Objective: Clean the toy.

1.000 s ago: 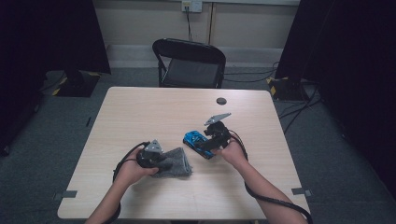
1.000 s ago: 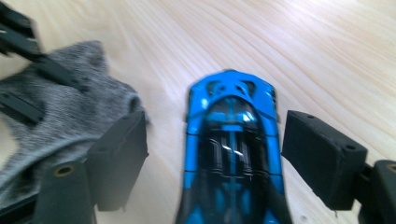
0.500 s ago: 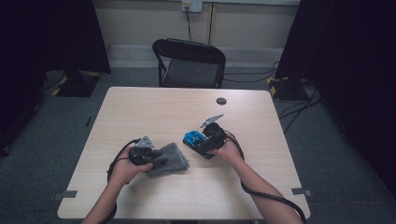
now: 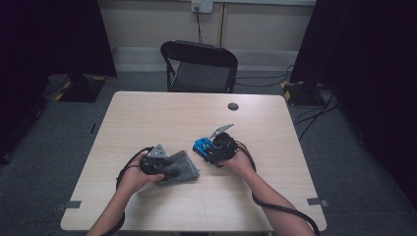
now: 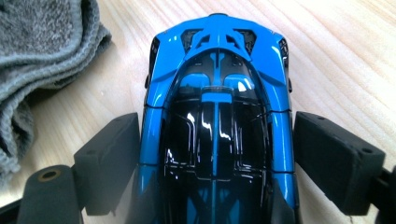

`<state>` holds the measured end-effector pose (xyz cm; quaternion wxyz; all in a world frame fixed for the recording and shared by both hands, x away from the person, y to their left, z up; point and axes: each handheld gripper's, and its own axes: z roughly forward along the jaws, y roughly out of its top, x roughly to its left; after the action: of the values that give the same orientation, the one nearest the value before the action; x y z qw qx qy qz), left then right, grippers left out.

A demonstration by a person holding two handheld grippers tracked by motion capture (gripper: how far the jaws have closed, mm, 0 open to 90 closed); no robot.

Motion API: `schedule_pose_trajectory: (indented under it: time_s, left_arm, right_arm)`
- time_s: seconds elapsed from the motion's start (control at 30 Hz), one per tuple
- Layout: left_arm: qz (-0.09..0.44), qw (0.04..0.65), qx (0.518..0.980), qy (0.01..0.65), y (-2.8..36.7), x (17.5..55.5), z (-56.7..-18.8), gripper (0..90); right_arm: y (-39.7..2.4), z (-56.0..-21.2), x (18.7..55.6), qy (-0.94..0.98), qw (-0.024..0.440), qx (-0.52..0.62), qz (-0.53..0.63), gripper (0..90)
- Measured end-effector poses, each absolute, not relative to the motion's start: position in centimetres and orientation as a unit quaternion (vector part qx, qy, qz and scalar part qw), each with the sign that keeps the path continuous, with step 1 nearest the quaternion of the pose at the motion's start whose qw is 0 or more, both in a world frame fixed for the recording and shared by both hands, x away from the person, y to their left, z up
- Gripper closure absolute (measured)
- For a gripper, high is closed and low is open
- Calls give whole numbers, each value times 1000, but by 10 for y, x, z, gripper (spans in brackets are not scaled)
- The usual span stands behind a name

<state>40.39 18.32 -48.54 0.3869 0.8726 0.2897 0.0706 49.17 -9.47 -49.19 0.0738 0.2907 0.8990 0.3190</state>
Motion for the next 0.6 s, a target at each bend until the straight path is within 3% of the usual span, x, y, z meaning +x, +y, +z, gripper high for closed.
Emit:
schedule_pose_trajectory:
  time_s: [0.13,0.3,0.6]
  left_arm:
    - [66,391,871,291,184,404,-490,496]
    - [68,395,870,288,184,404,-492,470]
    - [72,395,869,290,184,403,-492,451]
  right_arm:
    - [-92,-491,491,908,83,277,302,150]
    - [-90,-490,490,906,88,280,304,248]
    - [-88,-489,488,902,94,296,301,255]
